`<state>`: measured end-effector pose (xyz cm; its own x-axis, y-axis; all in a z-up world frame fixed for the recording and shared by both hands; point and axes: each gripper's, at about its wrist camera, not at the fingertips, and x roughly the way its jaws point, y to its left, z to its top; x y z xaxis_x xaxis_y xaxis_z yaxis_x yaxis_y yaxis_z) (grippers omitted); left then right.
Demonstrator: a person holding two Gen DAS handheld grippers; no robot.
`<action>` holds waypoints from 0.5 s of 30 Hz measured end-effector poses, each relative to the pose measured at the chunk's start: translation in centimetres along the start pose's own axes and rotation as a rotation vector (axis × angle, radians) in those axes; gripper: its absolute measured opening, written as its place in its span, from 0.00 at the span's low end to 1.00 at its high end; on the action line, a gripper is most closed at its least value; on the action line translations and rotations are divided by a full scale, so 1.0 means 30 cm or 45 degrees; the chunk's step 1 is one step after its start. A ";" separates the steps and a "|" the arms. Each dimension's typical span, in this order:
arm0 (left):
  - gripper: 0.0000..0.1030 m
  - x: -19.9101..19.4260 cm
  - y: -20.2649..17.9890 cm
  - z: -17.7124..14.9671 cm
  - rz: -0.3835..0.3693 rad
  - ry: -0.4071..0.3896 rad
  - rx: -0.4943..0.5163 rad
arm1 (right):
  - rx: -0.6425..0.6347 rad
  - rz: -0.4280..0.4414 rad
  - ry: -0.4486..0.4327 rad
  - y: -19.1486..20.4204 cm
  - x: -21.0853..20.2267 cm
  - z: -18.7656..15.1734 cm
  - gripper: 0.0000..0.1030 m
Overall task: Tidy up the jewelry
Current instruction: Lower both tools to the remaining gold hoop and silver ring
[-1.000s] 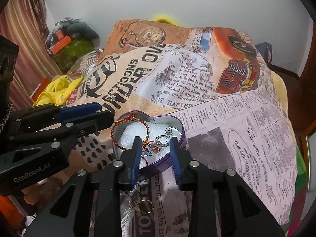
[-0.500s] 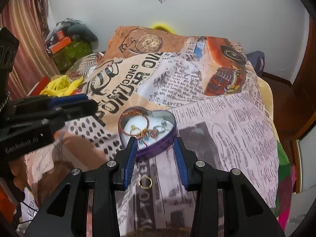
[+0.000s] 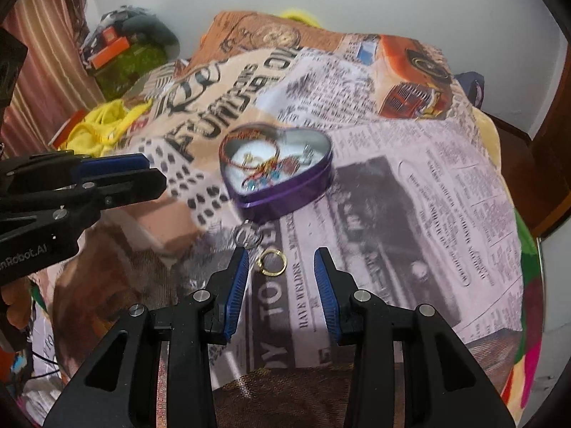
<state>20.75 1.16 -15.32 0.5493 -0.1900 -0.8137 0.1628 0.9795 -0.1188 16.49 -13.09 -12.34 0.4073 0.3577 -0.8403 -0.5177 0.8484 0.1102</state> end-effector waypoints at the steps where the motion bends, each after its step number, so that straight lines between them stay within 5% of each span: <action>1: 0.25 0.005 -0.001 -0.005 -0.002 0.006 -0.001 | -0.006 -0.001 0.008 0.004 0.007 -0.005 0.34; 10: 0.25 0.042 -0.002 -0.030 -0.014 0.048 -0.017 | -0.086 -0.029 0.019 0.034 0.043 -0.030 0.34; 15: 0.25 0.054 -0.013 -0.028 -0.020 0.055 -0.010 | -0.124 -0.040 0.015 0.050 0.045 -0.031 0.18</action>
<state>20.88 0.54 -17.07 0.5112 -0.2023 -0.8353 0.1646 0.9770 -0.1359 15.55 -11.69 -13.81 0.4163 0.3265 -0.8486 -0.5759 0.8169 0.0318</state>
